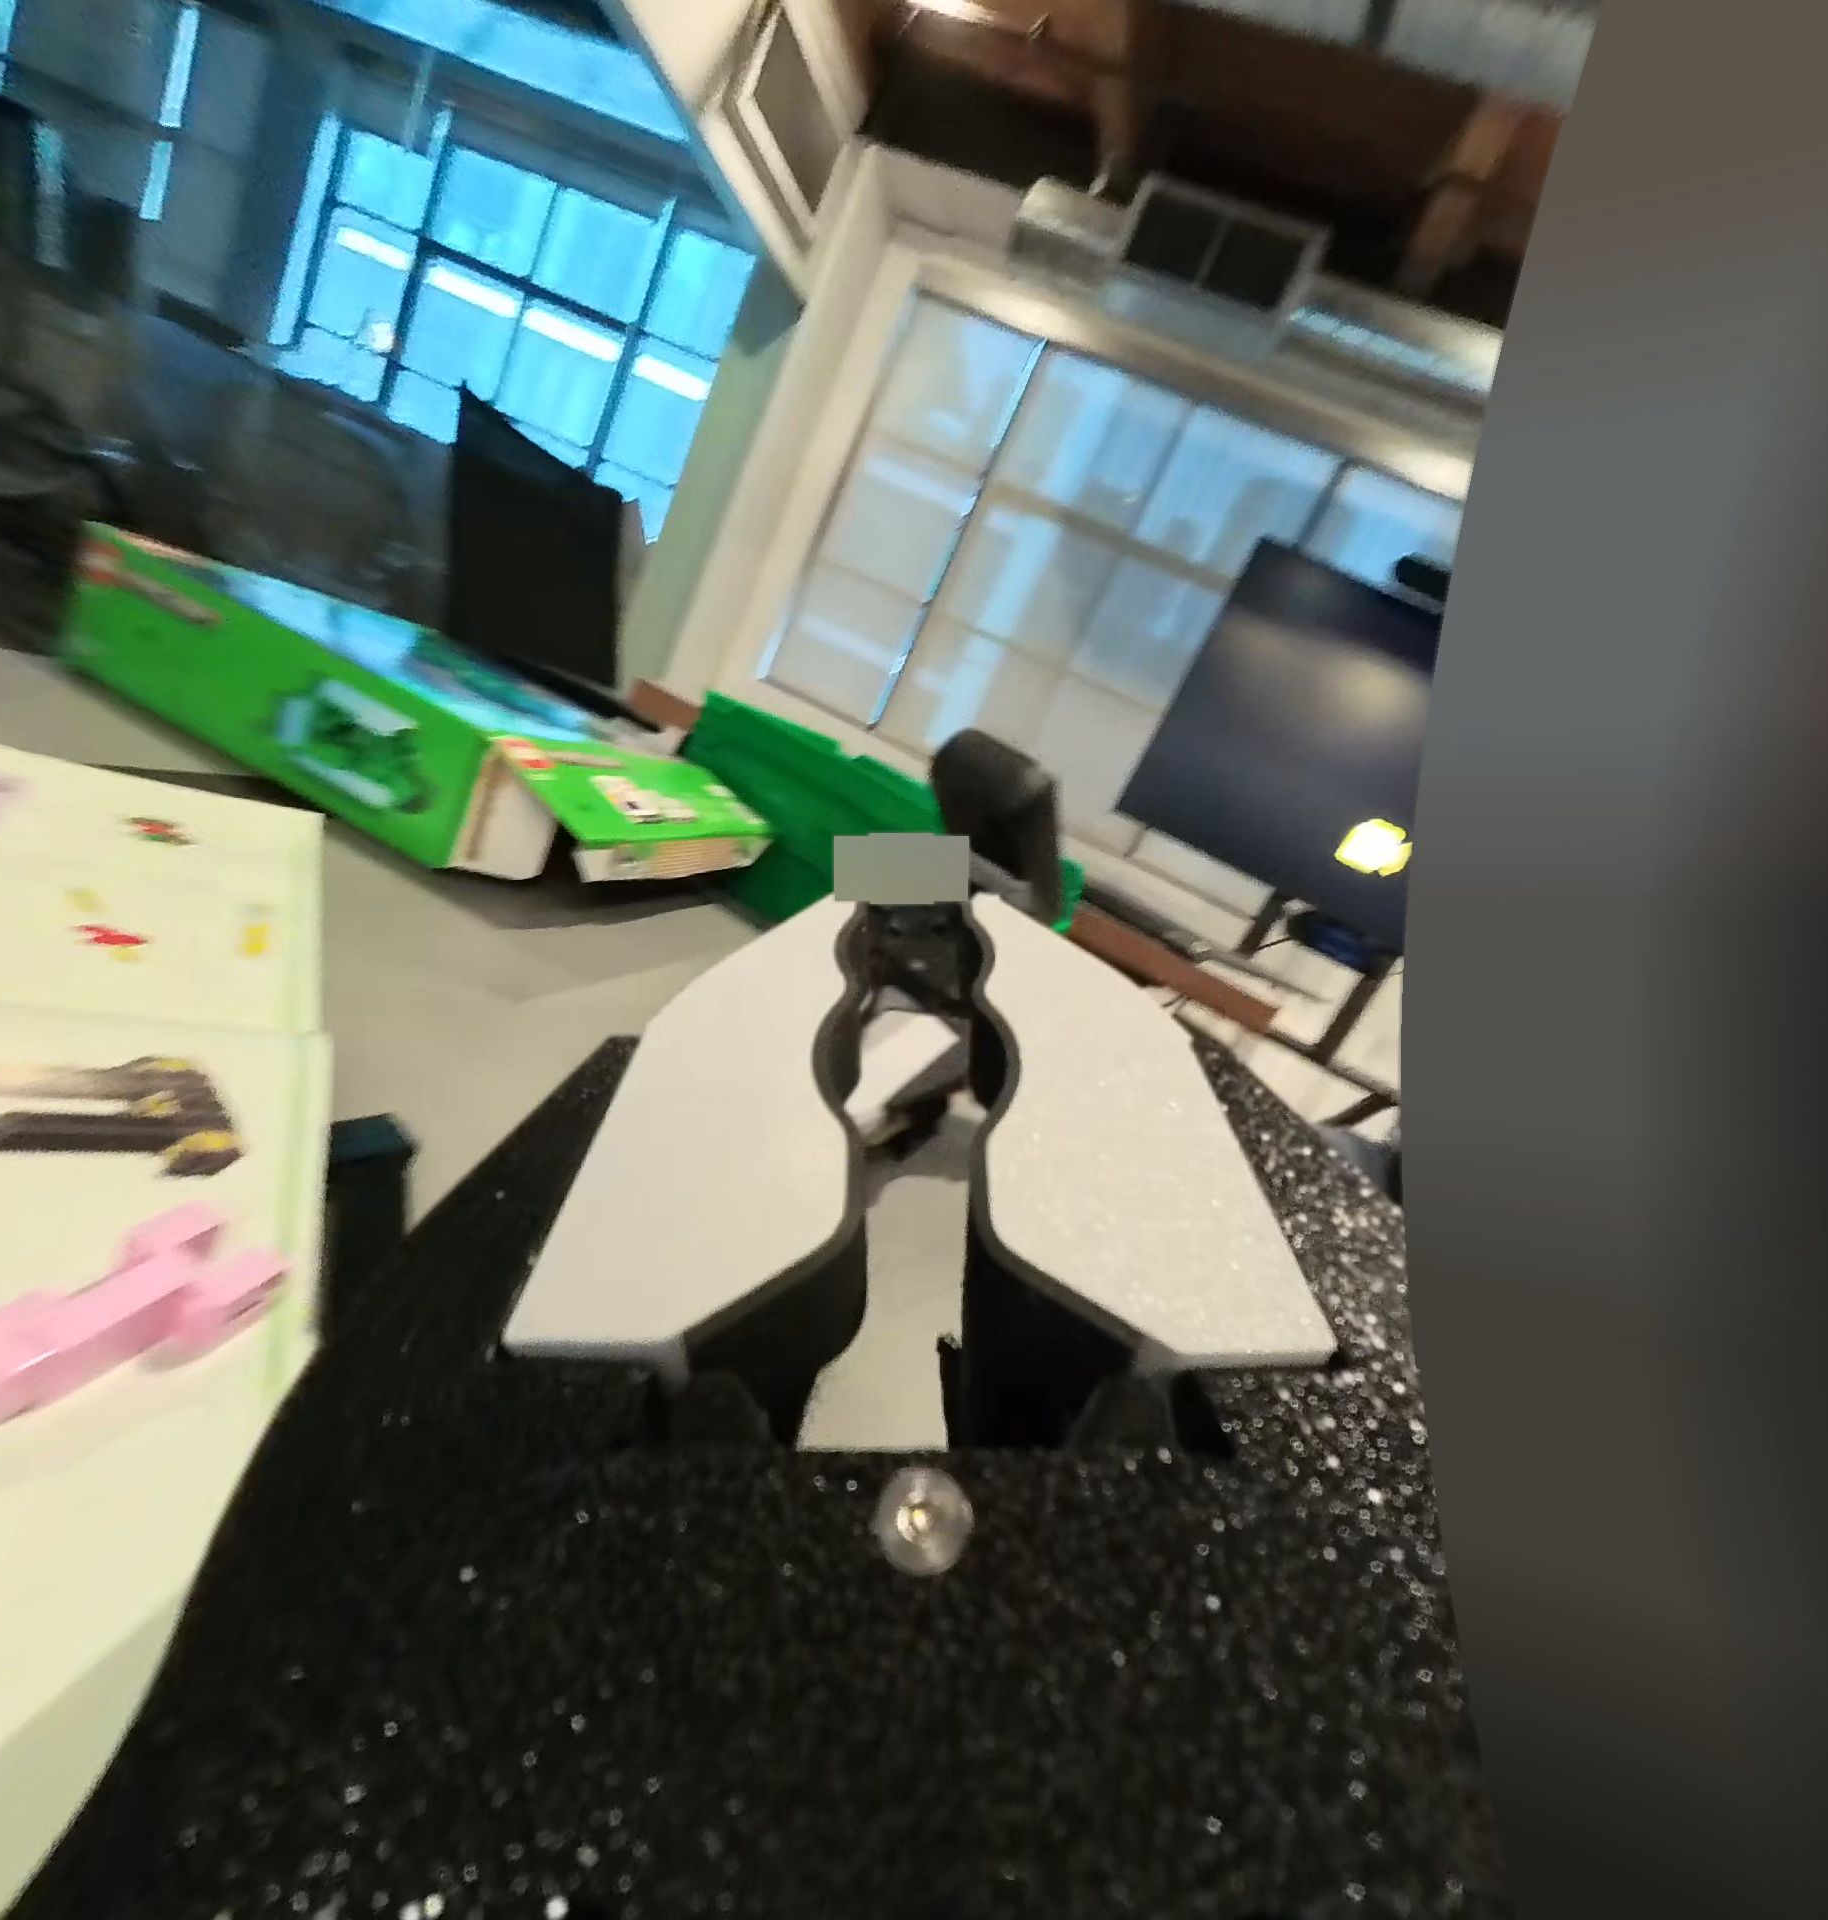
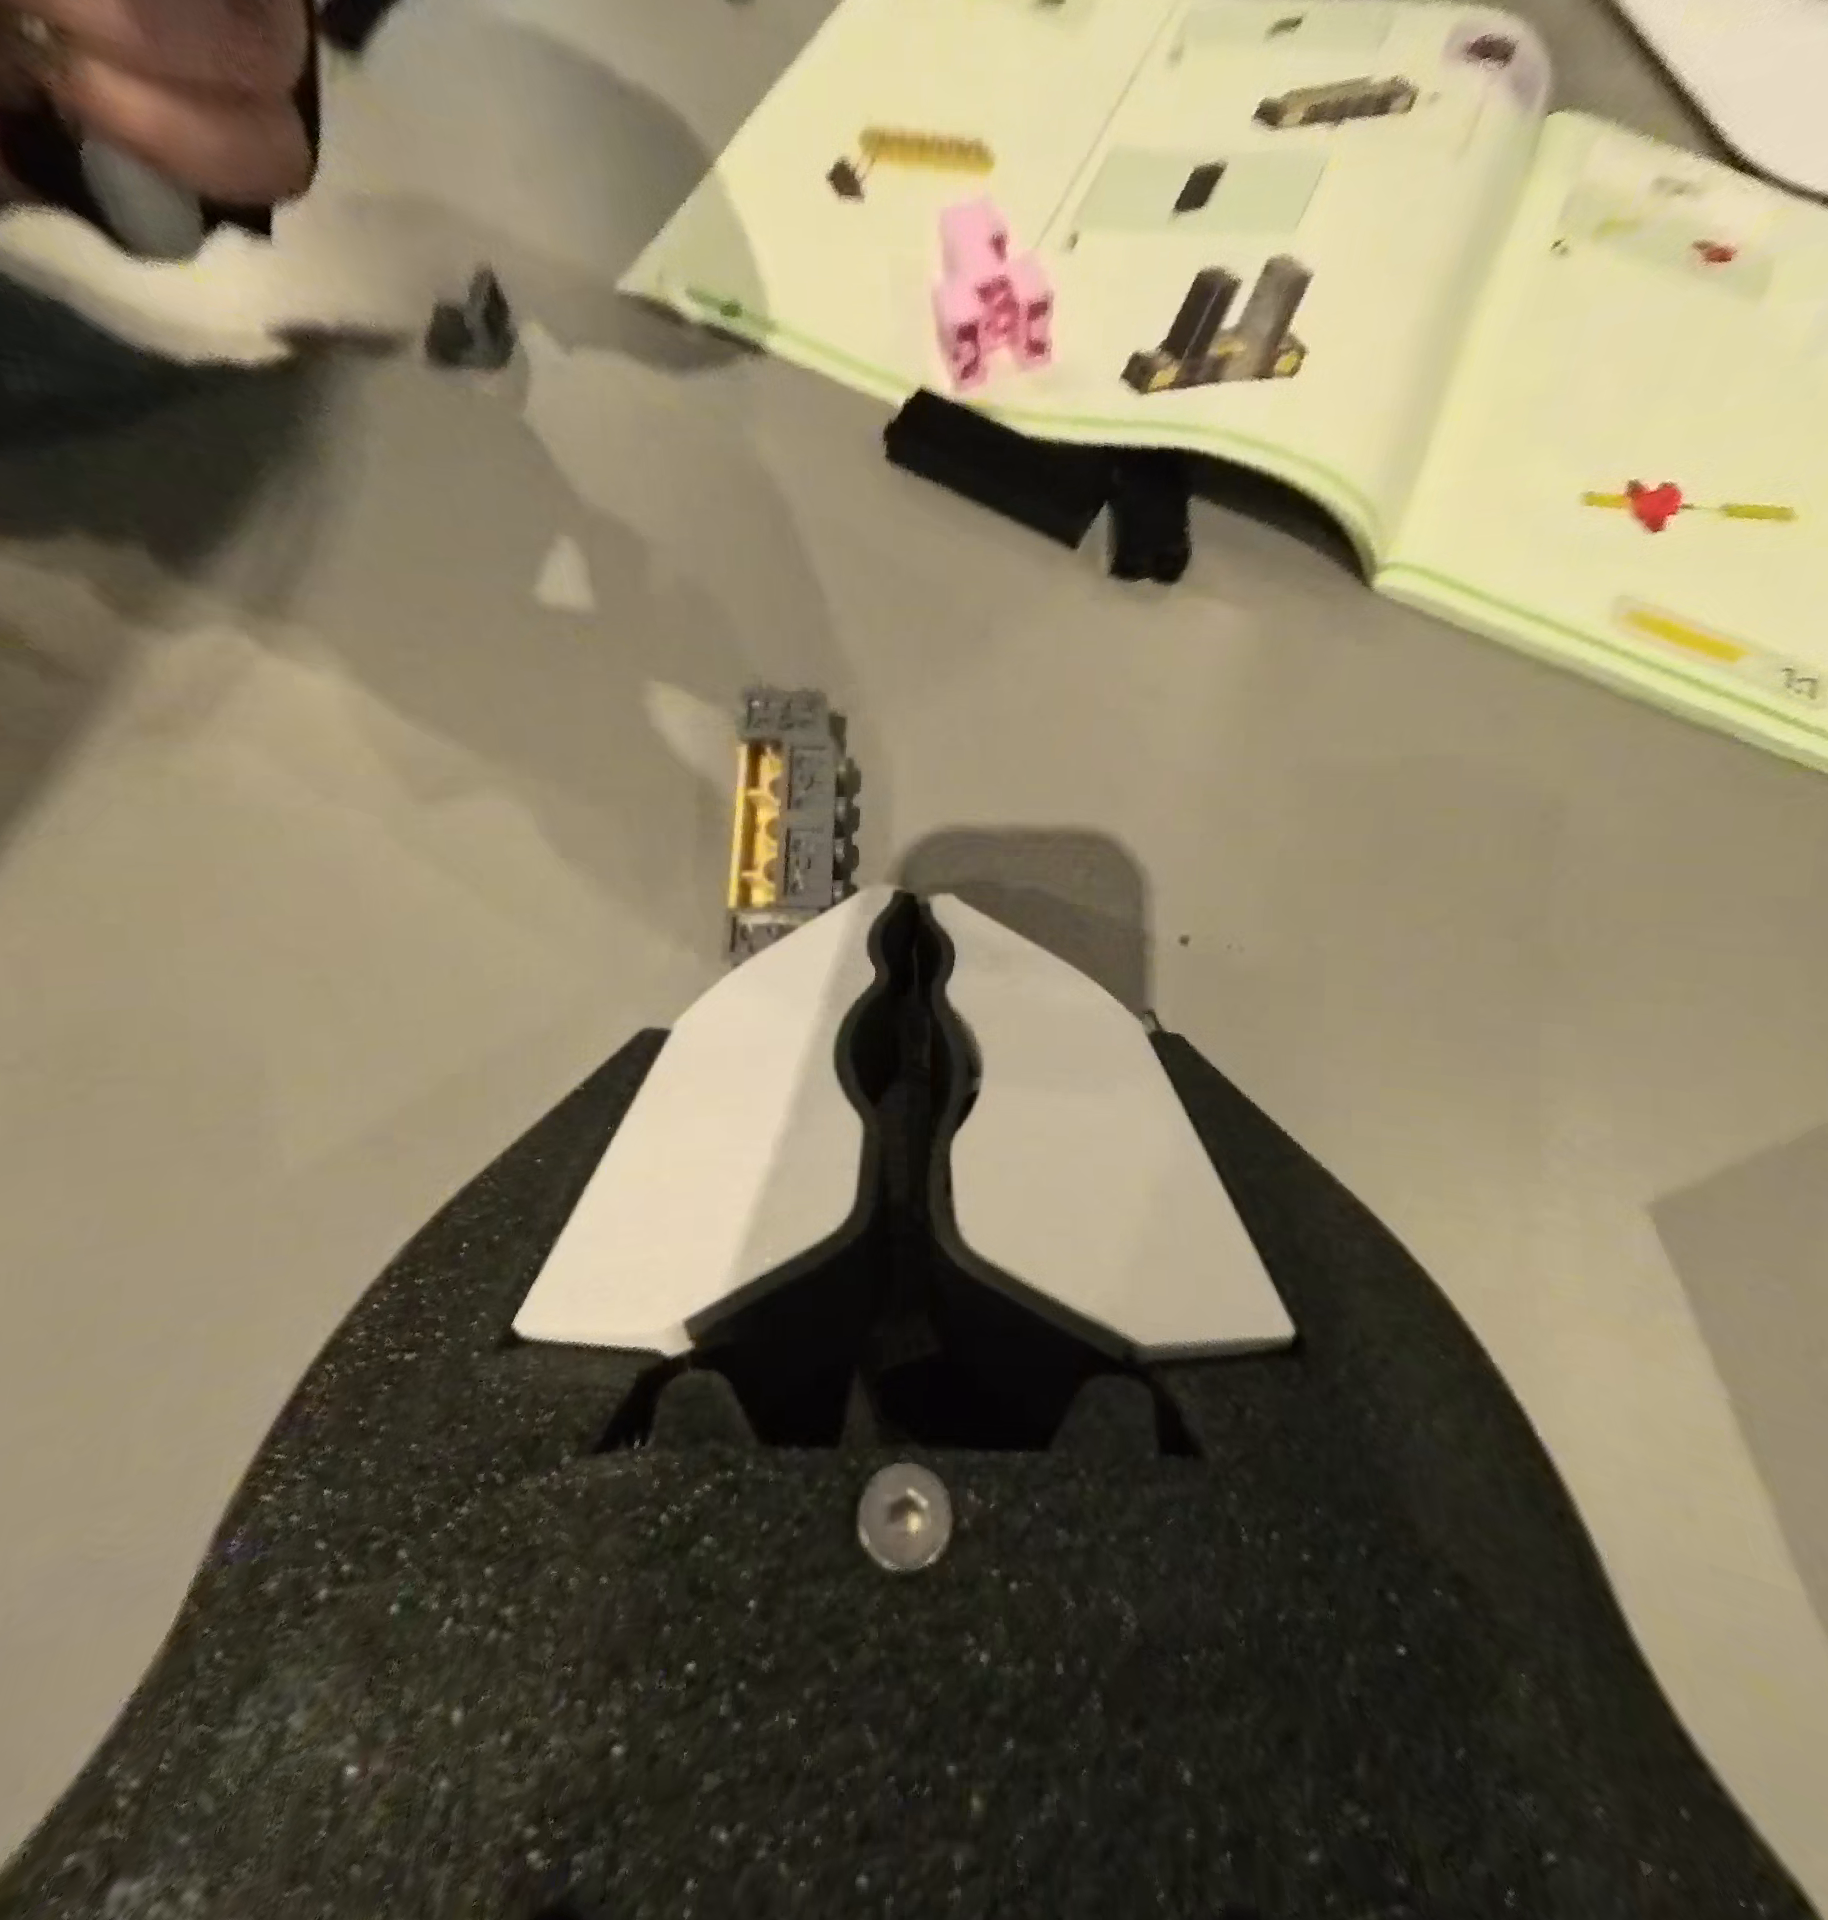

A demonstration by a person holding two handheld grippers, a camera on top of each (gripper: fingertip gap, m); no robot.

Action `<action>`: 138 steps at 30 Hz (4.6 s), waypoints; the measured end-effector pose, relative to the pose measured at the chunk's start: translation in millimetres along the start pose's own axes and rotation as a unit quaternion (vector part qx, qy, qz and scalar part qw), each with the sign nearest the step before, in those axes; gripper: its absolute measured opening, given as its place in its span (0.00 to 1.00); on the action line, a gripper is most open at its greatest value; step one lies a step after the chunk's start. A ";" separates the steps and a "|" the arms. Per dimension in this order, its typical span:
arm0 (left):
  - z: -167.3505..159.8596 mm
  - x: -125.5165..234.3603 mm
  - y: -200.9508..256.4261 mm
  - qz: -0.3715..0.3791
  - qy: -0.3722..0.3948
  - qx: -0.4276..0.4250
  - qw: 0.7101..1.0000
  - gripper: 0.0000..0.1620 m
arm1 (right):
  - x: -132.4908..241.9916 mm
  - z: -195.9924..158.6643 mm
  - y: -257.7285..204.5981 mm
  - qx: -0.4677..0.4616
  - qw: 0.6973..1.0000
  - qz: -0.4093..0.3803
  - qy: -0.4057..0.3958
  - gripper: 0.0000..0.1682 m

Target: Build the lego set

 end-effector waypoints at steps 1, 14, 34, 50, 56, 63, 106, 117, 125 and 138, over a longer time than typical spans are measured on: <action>0.5 1.5 -0.4 0.009 -0.006 -0.007 1.000 0.09 | -0.8 0.7 -2.4 0.009 1.000 0.006 -0.004 0.00; 2.4 6.5 0.5 0.032 -0.102 -0.084 0.991 0.10 | 11.8 8.9 -14.1 0.057 0.981 0.138 0.122 0.37; -5.4 5.4 -3.0 -0.024 -0.110 -0.065 0.991 0.09 | -29.0 24.1 -5.9 0.181 0.956 0.229 0.028 0.35; -13.6 1.2 -6.2 -0.030 -0.135 -0.047 0.989 0.10 | -31.3 24.5 -4.9 0.169 0.958 0.231 0.018 0.35; -12.6 1.8 -5.7 -0.022 -0.138 -0.055 0.989 0.09 | -31.7 24.7 -4.0 0.164 0.960 0.226 0.018 0.35; -16.9 -2.5 -3.3 0.048 -0.239 -0.150 0.958 0.10 | -26.4 28.3 6.7 0.094 0.961 0.254 0.059 0.35; -38.9 -15.3 -4.5 0.072 -0.379 -0.140 0.912 0.10 | -29.6 43.8 -18.7 0.096 0.947 0.282 0.124 0.35; -36.3 -16.2 -2.7 0.068 -0.356 -0.144 0.921 0.10 | -26.8 44.4 -14.9 0.074 0.944 0.287 0.149 0.34; -26.1 -13.0 1.3 0.059 -0.315 -0.156 0.934 0.10 | -21.6 43.7 -7.4 0.033 0.932 0.299 0.202 0.34; -42.7 -16.5 -9.3 0.109 -0.423 -0.117 0.892 0.10 | -10.2 39.2 7.2 -0.048 0.887 0.325 0.325 0.34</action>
Point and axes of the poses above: each gripper's, where its closed fingertips meet, x back along the fingers, z out of its top, y = z × x across the jaws, the point moved 10 cm from there along x, back along the fingers, and after that the axes turned 5 degrees about -z, right-handed, at the moved point
